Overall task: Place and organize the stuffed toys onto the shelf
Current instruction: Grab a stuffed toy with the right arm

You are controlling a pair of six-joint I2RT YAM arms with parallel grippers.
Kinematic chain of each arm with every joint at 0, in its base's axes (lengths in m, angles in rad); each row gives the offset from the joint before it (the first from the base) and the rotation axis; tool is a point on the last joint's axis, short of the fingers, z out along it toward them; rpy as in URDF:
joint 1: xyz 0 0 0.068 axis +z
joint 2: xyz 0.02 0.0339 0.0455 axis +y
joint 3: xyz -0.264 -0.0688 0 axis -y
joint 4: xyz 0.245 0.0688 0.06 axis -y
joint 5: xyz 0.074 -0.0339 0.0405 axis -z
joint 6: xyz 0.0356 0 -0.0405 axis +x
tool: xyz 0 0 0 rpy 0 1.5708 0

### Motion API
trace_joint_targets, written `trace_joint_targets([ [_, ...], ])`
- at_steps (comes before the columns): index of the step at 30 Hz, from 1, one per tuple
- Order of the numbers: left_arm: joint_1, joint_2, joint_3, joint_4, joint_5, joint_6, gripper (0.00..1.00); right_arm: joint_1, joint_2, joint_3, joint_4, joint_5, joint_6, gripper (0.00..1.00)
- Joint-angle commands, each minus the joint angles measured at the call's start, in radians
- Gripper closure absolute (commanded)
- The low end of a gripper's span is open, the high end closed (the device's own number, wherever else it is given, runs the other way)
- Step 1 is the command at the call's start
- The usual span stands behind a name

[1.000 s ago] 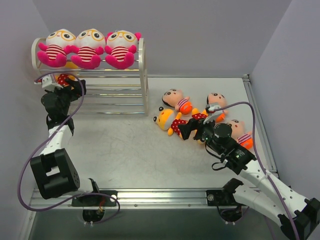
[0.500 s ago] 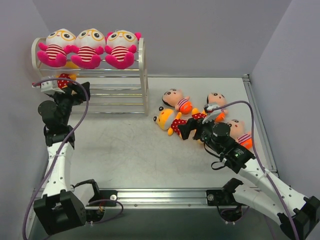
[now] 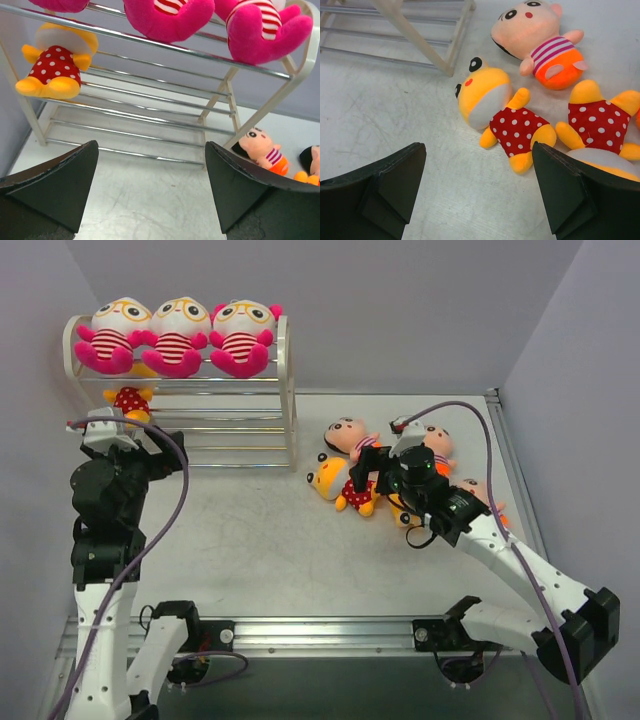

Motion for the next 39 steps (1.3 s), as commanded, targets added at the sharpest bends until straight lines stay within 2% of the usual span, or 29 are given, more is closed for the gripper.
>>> trace_joint_targets([
  [1, -0.086, -0.056, 0.043, -0.190, -0.143, 0.126, 0.04, -0.034, 0.090, 0.081, -0.045, -0.033, -0.006, 0.10],
  [5, -0.147, -0.136, 0.002, -0.226, -0.224, 0.154, 0.04, -0.083, 0.201, 0.163, -0.059, -0.101, -0.055, 0.11],
  [12, -0.238, -0.214, -0.153, -0.164, -0.154, 0.098, 0.04, -0.160, 0.397, 0.282, -0.071, -0.238, -0.189, 0.16],
  [22, -0.304, -0.188, -0.282, -0.089, -0.034, 0.049, 0.05, -0.161, 0.664, 0.448, -0.128, -0.369, -0.347, 0.24],
  [26, -0.324, -0.177, -0.291, -0.124, -0.066, 0.092, 0.05, -0.149, 0.746, 0.513, -0.171, -0.405, -0.391, 0.26],
  [34, -0.328, -0.127, -0.293, -0.100, 0.049, 0.115, 0.05, -0.118, 0.896, 0.574, -0.229, -0.468, -0.442, 0.27],
  [36, -0.331, -0.133, -0.296, -0.100, 0.049, 0.118, 0.05, -0.106, 0.914, 0.573, -0.230, -0.479, -0.448, 0.31],
  [39, -0.334, -0.131, -0.298, -0.103, 0.055, 0.121, 0.05, -0.095, 0.948, 0.574, -0.243, -0.488, -0.447, 0.43],
])
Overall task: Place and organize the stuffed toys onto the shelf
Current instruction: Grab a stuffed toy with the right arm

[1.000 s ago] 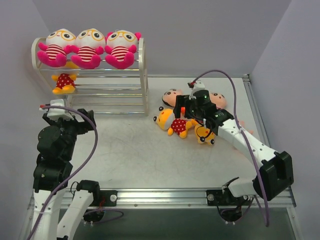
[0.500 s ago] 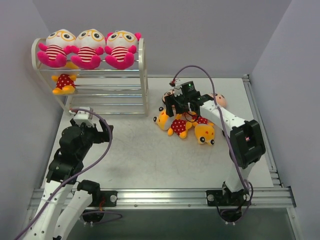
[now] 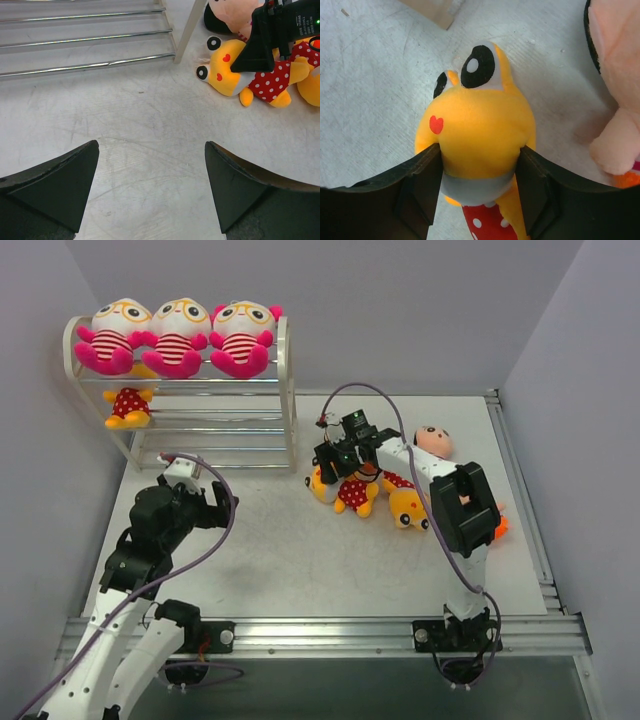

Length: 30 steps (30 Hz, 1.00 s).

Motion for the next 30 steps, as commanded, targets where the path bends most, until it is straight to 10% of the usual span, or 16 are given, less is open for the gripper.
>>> trace_joint_targets([
  [1, -0.007, -0.005, 0.007, 0.051, 0.031, 0.023, 0.05, 0.024, 0.040, 0.010, -0.082, -0.035, -0.030, 0.46],
  [10, -0.008, 0.010, 0.009, 0.052, 0.052, 0.026, 0.05, 0.084, -0.053, -0.085, -0.076, -0.029, -0.019, 0.98],
  [30, -0.103, 0.062, 0.016, 0.140, 0.091, -0.159, 0.05, 0.110, -0.676, -0.508, 0.535, 0.147, 0.603, 1.00],
])
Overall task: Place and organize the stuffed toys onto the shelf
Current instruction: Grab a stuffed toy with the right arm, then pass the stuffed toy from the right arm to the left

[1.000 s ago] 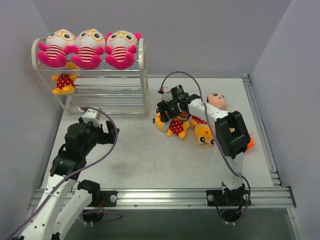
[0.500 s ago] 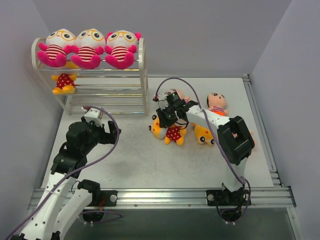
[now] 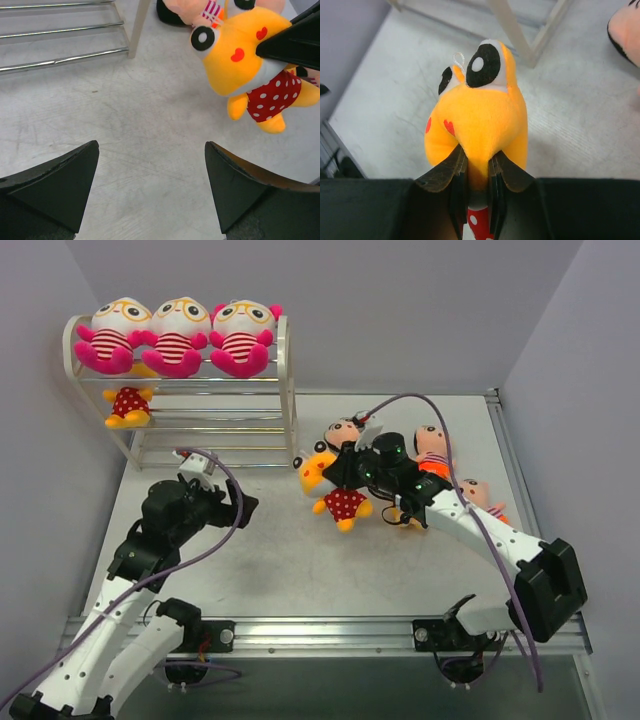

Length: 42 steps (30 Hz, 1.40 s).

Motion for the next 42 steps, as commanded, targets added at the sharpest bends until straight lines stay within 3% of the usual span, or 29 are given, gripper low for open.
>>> trace_joint_targets([
  [1, -0.066, 0.010, 0.016, 0.099, -0.018, -0.089, 0.05, -0.006, -0.102, -0.097, 0.238, 0.111, 0.218, 1.00],
  [11, -0.368, 0.090, 0.037, 0.183, -0.283, -0.171, 0.05, 0.007, -0.296, -0.287, 0.444, 0.397, 0.443, 1.00],
  [16, -0.541, 0.194, 0.059, 0.244, -0.470, -0.180, 0.04, 0.040, -0.372, -0.343, 0.482, 0.520, 0.517, 1.00],
  [21, -0.675, 0.292, 0.094, 0.310, -0.567, -0.171, 0.02, 0.079, -0.395, -0.358, 0.491, 0.589, 0.552, 1.00],
  [24, -0.706, 0.360, 0.118, 0.361, -0.569, -0.163, 0.00, 0.088, -0.396, -0.361, 0.498, 0.596, 0.563, 1.00],
  [25, -0.723, 0.390, 0.125, 0.379, -0.572, -0.156, 0.05, 0.092, -0.396, -0.364, 0.498, 0.599, 0.568, 1.00],
  [32, -0.756, 0.486, 0.143, 0.424, -0.590, -0.140, 0.10, 0.097, -0.419, -0.366, 0.490, 0.609, 0.569, 1.00],
  [42, -0.773, 0.562, 0.166, 0.508, -0.600, -0.099, 0.26, 0.100, -0.419, -0.363, 0.491, 0.599, 0.574, 1.00],
])
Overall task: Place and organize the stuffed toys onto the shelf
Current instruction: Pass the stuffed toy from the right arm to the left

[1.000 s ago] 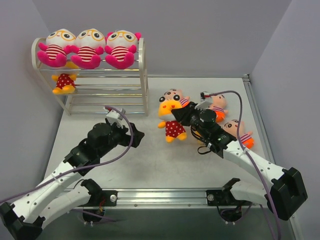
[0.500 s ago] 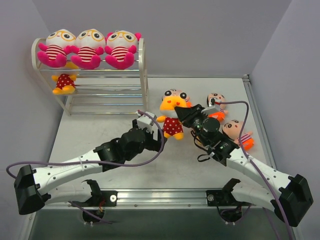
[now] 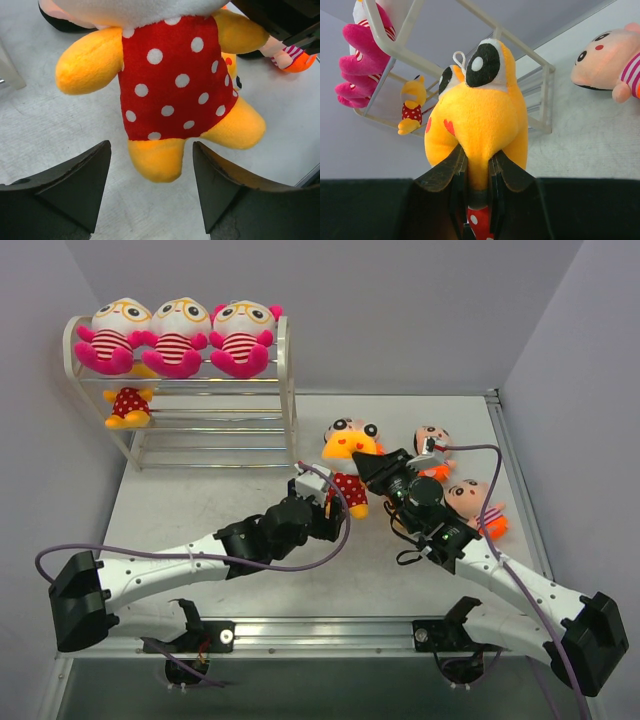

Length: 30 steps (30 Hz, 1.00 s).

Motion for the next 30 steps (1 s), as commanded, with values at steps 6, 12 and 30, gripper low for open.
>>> trace_joint_targets([
  [6, -0.017, 0.026, 0.039, 0.114, -0.031, 0.033, 0.39, 0.008, -0.002, 0.005, 0.087, -0.003, 0.028, 1.00],
  [12, -0.020, 0.017, 0.026, 0.128, -0.037, 0.036, 0.74, 0.011, -0.002, -0.001, 0.092, -0.003, 0.034, 1.00],
  [30, 0.005, -0.155, -0.100, -0.032, -0.080, -0.009, 0.98, 0.011, 0.015, 0.045, -0.051, -0.033, -0.068, 0.25],
])
